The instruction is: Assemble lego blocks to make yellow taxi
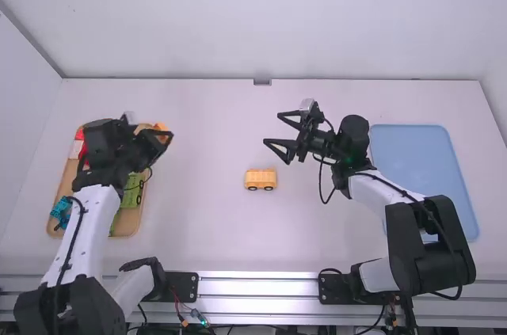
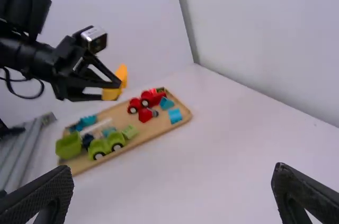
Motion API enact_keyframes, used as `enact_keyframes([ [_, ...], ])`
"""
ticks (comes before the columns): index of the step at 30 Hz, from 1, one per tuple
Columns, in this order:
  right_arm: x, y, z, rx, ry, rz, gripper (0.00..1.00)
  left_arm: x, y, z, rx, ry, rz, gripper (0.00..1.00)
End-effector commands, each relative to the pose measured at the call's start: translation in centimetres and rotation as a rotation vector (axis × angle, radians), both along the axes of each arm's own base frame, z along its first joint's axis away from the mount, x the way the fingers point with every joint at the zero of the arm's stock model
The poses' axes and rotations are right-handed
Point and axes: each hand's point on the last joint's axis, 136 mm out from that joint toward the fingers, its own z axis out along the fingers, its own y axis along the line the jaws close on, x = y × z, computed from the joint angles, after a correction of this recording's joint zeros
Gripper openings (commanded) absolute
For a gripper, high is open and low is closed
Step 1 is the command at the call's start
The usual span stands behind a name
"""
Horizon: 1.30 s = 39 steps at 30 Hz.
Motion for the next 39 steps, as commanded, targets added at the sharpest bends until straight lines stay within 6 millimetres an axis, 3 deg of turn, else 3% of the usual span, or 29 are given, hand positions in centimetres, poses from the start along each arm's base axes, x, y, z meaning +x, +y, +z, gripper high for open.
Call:
enact_keyframes([
  [1,-1.0,0.3,0.8,0.047,0.082,0.051,0.99,0.3,-5.7,2.0,0.006,-0.117,-0.242,0.13],
  [3,-2.1,0.6,1.3,0.047,0.067,0.129,0.99,0.1,-10.2,3.2,0.045,-0.247,-0.449,0.13],
  [6,-3.3,1.0,2.1,0.049,0.090,0.233,0.99,-1.2,-15.0,4.2,0.054,-0.392,-0.687,0.06],
  [7,-3.5,1.0,2.4,0.051,0.100,0.252,0.98,-1.4,-15.9,4.4,0.052,-0.420,-0.731,0.02],
  [14,-4.0,1.4,4.1,0.056,0.127,0.327,0.93,-4.0,-21.1,4.2,-0.009,-0.585,-1.032,0.02],
  [19,-4.2,2.1,4.7,0.071,0.203,0.341,0.88,-4.3,-22.3,3.8,-0.029,-0.651,-1.105,0.02],
  [24,-2.9,2.2,4.0,0.082,0.272,0.261,0.85,-5.1,-22.5,4.7,-0.045,-0.745,-1.158,0.02],
  [26,-2.9,2.2,3.8,0.081,0.286,0.257,0.82,-5.1,-22.5,4.8,-0.042,-0.761,-1.157,0.02],
  [28,-3.1,2.3,3.9,0.080,0.281,0.267,0.71,-5.1,-22.4,4.8,-0.041,-0.762,-1.155,0.02],
  [34,-3.5,3.1,4.0,0.075,0.257,0.284,0.63,-6.4,-22.5,4.9,-0.049,-0.828,-1.233,0.02],
  [39,-4.2,3.9,4.0,0.071,0.252,0.310,0.51,-6.3,-22.5,5.1,-0.050,-0.830,-1.225,0.02],
])
